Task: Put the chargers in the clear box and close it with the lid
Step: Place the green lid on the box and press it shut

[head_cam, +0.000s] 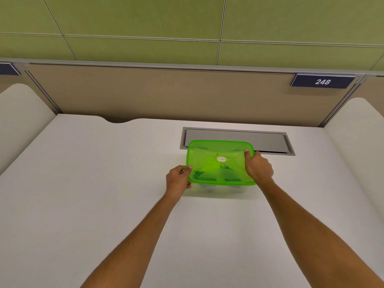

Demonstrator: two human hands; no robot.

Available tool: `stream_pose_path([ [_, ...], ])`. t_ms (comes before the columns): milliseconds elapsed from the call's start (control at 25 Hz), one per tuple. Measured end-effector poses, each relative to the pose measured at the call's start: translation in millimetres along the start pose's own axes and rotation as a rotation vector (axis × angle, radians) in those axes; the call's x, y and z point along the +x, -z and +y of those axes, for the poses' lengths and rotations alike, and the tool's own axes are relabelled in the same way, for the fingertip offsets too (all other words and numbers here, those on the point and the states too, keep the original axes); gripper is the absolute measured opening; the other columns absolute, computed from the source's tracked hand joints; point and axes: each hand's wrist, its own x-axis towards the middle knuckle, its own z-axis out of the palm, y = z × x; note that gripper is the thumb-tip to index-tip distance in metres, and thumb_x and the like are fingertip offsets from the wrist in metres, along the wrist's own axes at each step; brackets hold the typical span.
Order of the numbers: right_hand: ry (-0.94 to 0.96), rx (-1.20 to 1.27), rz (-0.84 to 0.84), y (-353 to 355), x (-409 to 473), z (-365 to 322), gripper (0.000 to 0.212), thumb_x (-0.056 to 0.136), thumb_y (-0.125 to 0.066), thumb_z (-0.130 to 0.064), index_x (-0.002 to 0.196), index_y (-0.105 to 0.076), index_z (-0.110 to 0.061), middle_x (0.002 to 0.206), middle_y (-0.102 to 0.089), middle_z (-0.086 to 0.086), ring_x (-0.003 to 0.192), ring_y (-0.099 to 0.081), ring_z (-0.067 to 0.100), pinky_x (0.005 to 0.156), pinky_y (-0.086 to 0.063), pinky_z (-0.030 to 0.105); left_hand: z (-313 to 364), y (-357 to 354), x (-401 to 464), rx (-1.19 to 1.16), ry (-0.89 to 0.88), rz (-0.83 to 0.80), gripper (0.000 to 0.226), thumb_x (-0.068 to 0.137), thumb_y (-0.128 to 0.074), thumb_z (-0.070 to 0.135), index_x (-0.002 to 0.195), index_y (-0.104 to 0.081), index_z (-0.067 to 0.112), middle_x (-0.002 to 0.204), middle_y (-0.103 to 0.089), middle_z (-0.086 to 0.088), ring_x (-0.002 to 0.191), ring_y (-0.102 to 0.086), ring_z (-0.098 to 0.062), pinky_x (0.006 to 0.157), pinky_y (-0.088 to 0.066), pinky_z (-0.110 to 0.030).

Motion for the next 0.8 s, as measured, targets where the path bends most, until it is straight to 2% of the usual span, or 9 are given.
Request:
stream_pose_path([
  [160, -0.006, 0.021, -0.026, 3.4, -3.9, -2.3, 0.068, 0.094, -0.024, -0.061, 0.123, -0.050, -0.005, 0.118, -0.061, 0.026, 0.109, -0.057, 0.044, 0.087, -0.045, 0.046, 2.0, -1.9, -0.1, 0.004, 0.004, 0.043, 0.020, 0.088, -0.064, 0.029, 0.082, -0.067, 0.010, 0.065, -0.059, -0.005, 0.034, -0.055, -0.012, 0.049, -0.058, -0.030],
  [240, -0.012, 0.033, -0.033, 4.1, -5.1, -2.1, 0.067, 0.094, -0.025, -0.061, 0.123, -0.049, -0.005, 0.119, -0.061, 0.026, 0.110, -0.056, 0.044, 0.087, -0.045, 0.046, 1.1, -3.2, -0.2, -0.001, 0.011, 0.065, 0.023, 0.088, -0.064, 0.029, 0.077, -0.065, 0.009, 0.062, -0.059, -0.006, 0.033, -0.055, -0.012, 0.049, -0.057, -0.032],
  [360, -0.009, 0.030, -0.039, 1.6, -8.1, 1.9, 0.068, 0.094, -0.025, -0.061, 0.122, -0.048, -0.004, 0.118, -0.061, 0.026, 0.109, -0.056, 0.044, 0.087, -0.045, 0.046, -1.0, -1.3, 0.5, -0.008, 0.017, 0.068, 0.029, 0.088, -0.064, 0.029, 0.070, -0.061, 0.006, 0.057, -0.055, -0.006, 0.032, -0.053, -0.012, 0.041, -0.054, -0.027],
  [480, 0.014, -0.027, -0.070, 5.6, -8.4, 4.7, 0.069, 0.094, -0.026, -0.062, 0.122, -0.048, -0.004, 0.119, -0.061, 0.026, 0.110, -0.057, 0.044, 0.087, -0.045, 0.046, -1.3, 4.1, 3.7, 0.030, 0.022, 0.063, 0.026, 0.085, -0.067, 0.030, 0.072, -0.063, 0.007, 0.058, -0.055, -0.005, 0.039, -0.054, -0.016, 0.048, -0.055, -0.031],
  [560, 0.053, -0.039, -0.102, 12.4, -3.8, 2.9, 0.064, 0.095, -0.031, -0.059, 0.128, -0.042, -0.006, 0.122, -0.060, 0.025, 0.112, -0.056, 0.044, 0.088, -0.044, 0.046, 1.3, 5.3, 9.1, 0.039, 0.017, 0.059, 0.018, 0.083, -0.068, 0.026, 0.091, -0.067, 0.010, 0.069, -0.059, -0.003, 0.058, -0.059, -0.021, 0.066, -0.056, -0.037],
  [640, 0.117, 0.017, -0.141, 18.7, 4.9, 0.4, 0.058, 0.096, -0.039, -0.051, 0.134, -0.037, -0.007, 0.130, -0.055, 0.023, 0.116, -0.054, 0.042, 0.092, -0.043, 0.046, 7.9, 3.4, 18.4, 0.027, -0.008, 0.029, 0.032, 0.083, -0.065, 0.019, 0.114, -0.061, 0.012, 0.089, -0.061, 0.000, 0.081, -0.057, -0.020, 0.077, -0.049, -0.034],
  [720, 0.142, 0.113, -0.183, 20.6, 12.3, -0.9, 0.054, 0.097, -0.043, -0.044, 0.138, -0.037, -0.008, 0.137, -0.050, 0.021, 0.122, -0.050, 0.040, 0.097, -0.041, 0.045, 19.0, -0.7, 29.2, 0.007, -0.031, -0.029, 0.038, 0.086, -0.061, 0.020, 0.123, -0.056, 0.016, 0.113, -0.061, 0.000, 0.096, -0.055, -0.017, 0.082, -0.041, -0.027],
  [800, 0.081, 0.303, -0.243, 19.6, 17.1, 0.6, 0.049, 0.099, -0.041, -0.040, 0.138, -0.040, -0.010, 0.139, -0.050, 0.019, 0.124, -0.049, 0.036, 0.103, -0.041, 0.043, 27.9, -7.7, 40.7, 0.000, -0.017, -0.088, 0.040, 0.091, -0.057, 0.028, 0.129, -0.053, 0.019, 0.130, -0.056, -0.002, 0.112, -0.053, -0.018, 0.096, -0.041, -0.029],
])
